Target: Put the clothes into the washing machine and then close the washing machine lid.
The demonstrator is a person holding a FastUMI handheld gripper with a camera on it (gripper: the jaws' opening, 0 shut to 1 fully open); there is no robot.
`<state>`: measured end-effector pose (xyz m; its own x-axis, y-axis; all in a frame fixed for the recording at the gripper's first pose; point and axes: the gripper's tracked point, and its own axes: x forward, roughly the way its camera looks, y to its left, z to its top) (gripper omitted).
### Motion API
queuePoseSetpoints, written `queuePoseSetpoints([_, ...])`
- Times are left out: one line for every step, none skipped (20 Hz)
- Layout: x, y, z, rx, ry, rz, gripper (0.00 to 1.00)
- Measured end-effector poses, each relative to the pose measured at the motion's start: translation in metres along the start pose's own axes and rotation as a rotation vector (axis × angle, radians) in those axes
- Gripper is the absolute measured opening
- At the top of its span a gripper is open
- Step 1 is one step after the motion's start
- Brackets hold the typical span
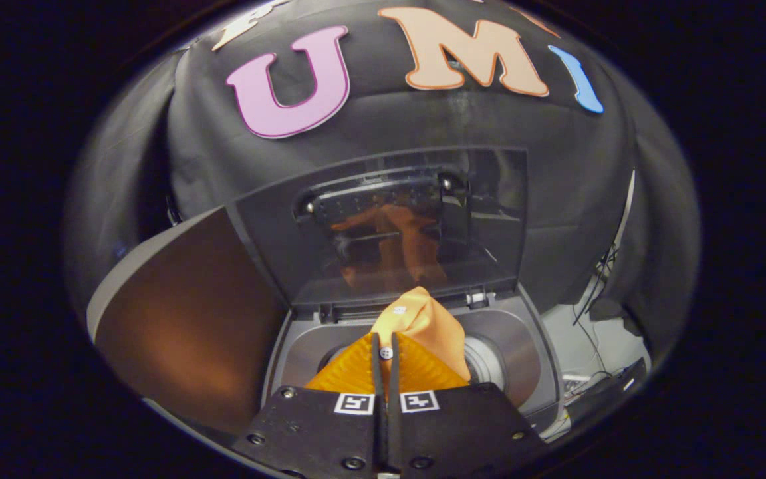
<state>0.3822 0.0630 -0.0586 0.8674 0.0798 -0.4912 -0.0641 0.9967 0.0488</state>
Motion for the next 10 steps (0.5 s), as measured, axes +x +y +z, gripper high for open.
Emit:
queuePoseSetpoints([0.005,-0.002,-0.005,0.013,-0.001,-0.001,0.0])
queuePoseSetpoints([0.009,-0.005,-0.01,0.026,0.003,-0.001,0.01])
queuePoseSetpoints([0.013,-0.007,-0.015,0.036,0.011,-0.002,0.0])
queuePoseSetpoints([0.017,-0.009,-0.02,0.043,0.019,-0.007,0.0])
queuePoseSetpoints([0.021,-0.011,-0.026,0.05,0.027,-0.011,0.0])
queuePoseSetpoints([0.024,-0.014,-0.03,0.058,0.033,-0.018,0.0])
queuePoseSetpoints([0.026,-0.016,-0.035,0.069,0.038,-0.021,0.0])
queuePoseSetpoints([0.028,-0.018,-0.041,0.078,0.046,-0.023,0.0])
queuePoseSetpoints([0.031,-0.021,-0.046,0.078,0.052,-0.03,0.0])
queuePoseSetpoints([0.033,-0.024,-0.053,0.076,0.064,-0.043,0.02])
